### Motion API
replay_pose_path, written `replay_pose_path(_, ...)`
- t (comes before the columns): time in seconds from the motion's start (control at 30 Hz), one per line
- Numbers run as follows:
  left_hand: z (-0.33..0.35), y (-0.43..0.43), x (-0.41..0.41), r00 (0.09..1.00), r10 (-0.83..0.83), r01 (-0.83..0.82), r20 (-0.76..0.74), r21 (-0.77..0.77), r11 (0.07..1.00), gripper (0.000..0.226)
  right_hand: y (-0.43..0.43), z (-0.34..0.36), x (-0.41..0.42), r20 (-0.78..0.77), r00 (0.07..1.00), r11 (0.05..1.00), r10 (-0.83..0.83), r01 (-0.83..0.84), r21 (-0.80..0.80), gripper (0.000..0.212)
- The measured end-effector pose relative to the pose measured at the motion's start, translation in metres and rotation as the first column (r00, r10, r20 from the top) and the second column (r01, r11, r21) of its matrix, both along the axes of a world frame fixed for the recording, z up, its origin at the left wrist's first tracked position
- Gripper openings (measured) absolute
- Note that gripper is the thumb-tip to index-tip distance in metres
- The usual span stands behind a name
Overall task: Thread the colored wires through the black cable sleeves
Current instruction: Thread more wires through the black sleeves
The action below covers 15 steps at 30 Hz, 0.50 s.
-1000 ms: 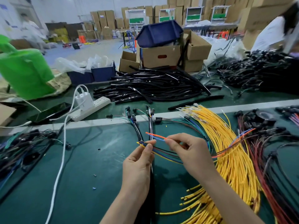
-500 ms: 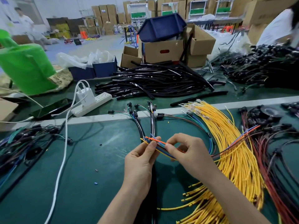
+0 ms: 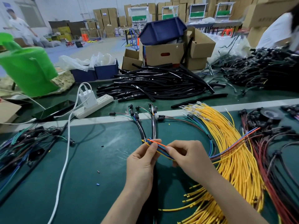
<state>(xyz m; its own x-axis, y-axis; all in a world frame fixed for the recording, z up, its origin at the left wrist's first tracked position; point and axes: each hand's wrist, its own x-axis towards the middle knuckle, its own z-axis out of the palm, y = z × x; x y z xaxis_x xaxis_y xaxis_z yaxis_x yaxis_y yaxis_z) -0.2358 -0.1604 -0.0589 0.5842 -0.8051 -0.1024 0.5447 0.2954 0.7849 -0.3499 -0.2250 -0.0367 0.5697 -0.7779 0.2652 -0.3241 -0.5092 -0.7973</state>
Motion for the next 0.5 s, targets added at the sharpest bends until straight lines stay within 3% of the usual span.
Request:
replay_pose_path(0.17, 0.0003, 0.0011, -0.0009, 0.999, 0.033, -0.033, 0.021, -0.001, 0.999, 0.016, 0.005, 0.0006, 0.0014, 0.021, 1.0, 0.987, -0.021, 0.024, -0.161, 0.015)
replay_pose_path(0.37, -0.0001, 0.0009, -0.002, 0.998, 0.054, -0.054, 0.035, 0.01, 0.998, 0.015, 0.0045, 0.0011, 0.0, 0.073, 0.997, 0.988, -0.035, 0.045, -0.148, 0.017)
replay_pose_path(0.5, -0.0014, 0.0011, -0.0017, 0.998, 0.049, -0.049, 0.034, 0.0, 0.999, 0.017, 0.0045, -0.0005, 0.0003, 0.013, 1.0, 0.981, -0.012, 0.014, -0.192, 0.019)
